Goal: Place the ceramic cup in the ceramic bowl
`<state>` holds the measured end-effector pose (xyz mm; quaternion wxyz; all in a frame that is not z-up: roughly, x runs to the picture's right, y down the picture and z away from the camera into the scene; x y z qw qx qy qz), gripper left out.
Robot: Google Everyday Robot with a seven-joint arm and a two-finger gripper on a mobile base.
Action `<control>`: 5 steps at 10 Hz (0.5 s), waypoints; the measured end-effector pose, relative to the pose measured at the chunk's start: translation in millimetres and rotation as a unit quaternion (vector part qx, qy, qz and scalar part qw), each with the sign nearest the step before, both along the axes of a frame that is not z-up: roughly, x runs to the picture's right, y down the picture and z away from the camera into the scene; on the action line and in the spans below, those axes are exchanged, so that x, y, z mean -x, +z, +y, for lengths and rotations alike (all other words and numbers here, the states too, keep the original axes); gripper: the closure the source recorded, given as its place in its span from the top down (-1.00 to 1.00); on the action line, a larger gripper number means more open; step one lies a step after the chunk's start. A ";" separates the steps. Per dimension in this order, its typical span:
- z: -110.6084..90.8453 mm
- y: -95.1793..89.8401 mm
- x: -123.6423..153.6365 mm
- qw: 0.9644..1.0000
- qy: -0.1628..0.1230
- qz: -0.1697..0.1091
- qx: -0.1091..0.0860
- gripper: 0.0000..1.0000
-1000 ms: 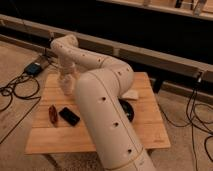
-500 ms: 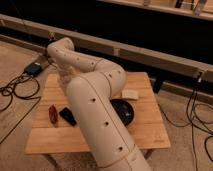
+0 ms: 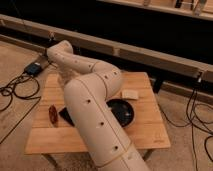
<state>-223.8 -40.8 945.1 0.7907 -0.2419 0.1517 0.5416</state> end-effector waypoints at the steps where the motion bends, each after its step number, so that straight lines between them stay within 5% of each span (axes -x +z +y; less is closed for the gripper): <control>1: 1.3 2.2 -2.0 1.000 -0.002 0.004 0.001 0.04; 5: 1.5 -0.2 -10.0 1.000 0.010 0.007 0.009 -0.73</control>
